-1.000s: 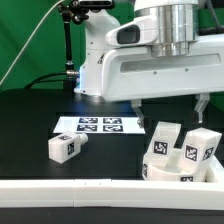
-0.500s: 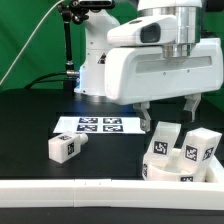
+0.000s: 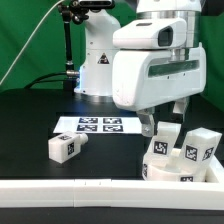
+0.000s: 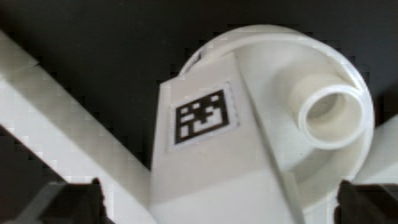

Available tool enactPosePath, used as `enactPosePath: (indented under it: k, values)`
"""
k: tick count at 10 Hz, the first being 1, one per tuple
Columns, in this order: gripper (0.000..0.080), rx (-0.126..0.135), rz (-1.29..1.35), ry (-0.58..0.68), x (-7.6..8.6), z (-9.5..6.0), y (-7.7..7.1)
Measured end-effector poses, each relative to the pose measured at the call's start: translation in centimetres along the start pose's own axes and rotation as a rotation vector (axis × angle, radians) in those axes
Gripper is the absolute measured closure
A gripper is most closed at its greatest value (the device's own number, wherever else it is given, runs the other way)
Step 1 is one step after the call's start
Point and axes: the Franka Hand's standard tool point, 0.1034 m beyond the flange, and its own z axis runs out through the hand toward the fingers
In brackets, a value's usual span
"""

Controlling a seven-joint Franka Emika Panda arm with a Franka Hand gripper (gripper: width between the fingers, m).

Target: Assemble stool

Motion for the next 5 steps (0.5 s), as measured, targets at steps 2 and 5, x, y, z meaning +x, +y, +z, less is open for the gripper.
enactPosePath:
  k: [2,5]
  values:
    - [0.0150,-0.008,-0.117,-0.015,-0.37,0.12,0.25]
    - [0.0277,-0.016,-0.241,-0.033,-0.84,0.18,0.60]
